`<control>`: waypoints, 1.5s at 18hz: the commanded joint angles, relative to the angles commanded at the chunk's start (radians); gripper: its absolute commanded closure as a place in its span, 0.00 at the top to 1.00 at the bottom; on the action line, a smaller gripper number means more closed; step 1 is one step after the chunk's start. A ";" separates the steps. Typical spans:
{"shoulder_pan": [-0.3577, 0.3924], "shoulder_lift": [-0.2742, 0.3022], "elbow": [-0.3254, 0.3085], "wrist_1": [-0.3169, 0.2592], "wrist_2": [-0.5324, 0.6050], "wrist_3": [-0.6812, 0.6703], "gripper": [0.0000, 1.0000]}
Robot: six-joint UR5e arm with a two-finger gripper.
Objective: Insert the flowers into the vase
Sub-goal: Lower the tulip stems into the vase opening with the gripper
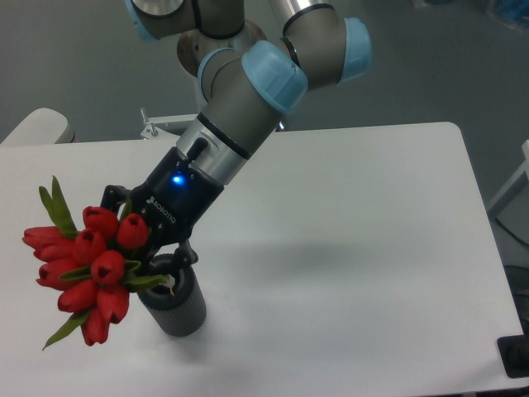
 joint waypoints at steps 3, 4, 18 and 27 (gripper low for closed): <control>-0.008 -0.002 -0.009 0.000 0.000 0.011 0.31; -0.006 0.000 -0.012 0.000 0.000 0.014 0.31; -0.008 -0.006 -0.083 0.003 -0.003 0.048 0.31; -0.025 -0.018 -0.127 0.034 0.000 0.060 0.31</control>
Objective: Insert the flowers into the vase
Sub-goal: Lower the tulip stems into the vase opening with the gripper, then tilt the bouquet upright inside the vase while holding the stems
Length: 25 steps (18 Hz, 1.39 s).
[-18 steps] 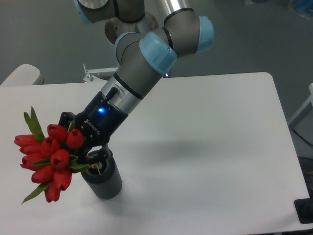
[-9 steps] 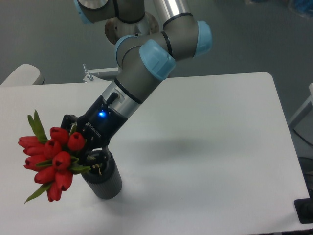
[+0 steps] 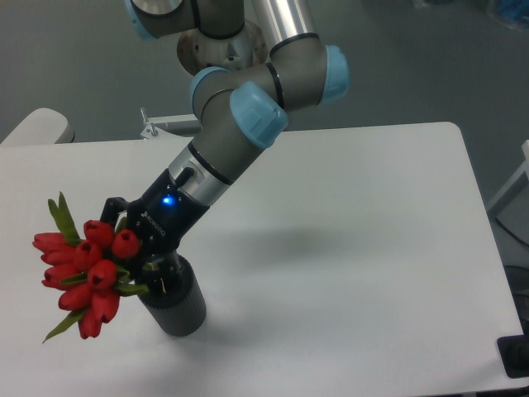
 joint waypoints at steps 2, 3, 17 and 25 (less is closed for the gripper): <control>0.000 -0.008 -0.003 0.000 0.000 0.025 0.32; 0.000 -0.009 -0.002 0.000 0.000 0.031 0.33; 0.018 -0.048 -0.009 0.000 0.006 0.121 0.35; 0.046 -0.048 -0.031 0.000 0.003 0.175 0.64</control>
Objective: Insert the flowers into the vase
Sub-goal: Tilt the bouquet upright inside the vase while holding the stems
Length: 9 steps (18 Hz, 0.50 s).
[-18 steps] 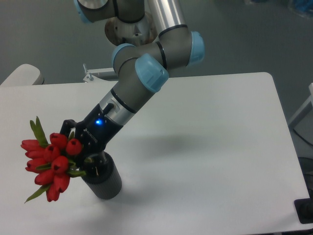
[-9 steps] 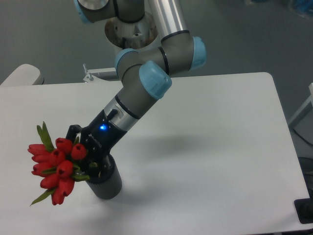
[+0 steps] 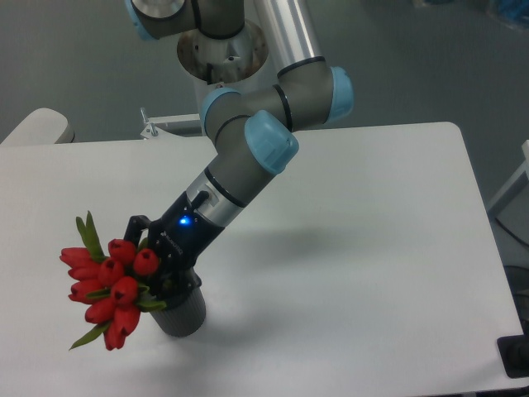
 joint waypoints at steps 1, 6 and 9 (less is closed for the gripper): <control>0.005 0.000 -0.002 0.000 0.000 0.000 0.73; 0.011 -0.002 -0.003 0.000 -0.002 0.014 0.99; 0.018 -0.002 -0.006 0.002 -0.002 0.017 1.00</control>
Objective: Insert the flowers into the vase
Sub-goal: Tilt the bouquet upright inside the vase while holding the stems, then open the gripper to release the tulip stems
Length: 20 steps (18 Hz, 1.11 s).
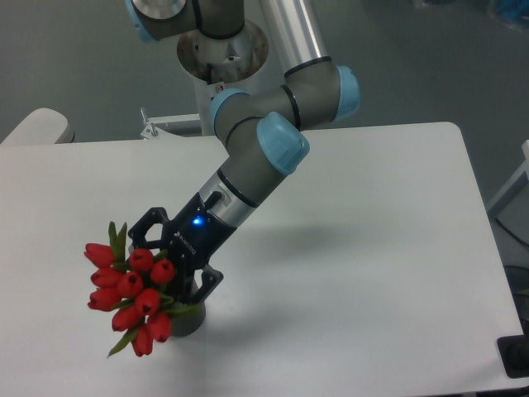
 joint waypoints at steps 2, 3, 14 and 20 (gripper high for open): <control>0.002 0.000 0.000 0.002 0.002 0.005 1.00; 0.006 0.000 -0.002 0.000 0.002 0.027 1.00; 0.028 0.009 -0.066 0.002 0.003 0.113 1.00; 0.063 0.011 -0.083 -0.003 0.006 0.166 1.00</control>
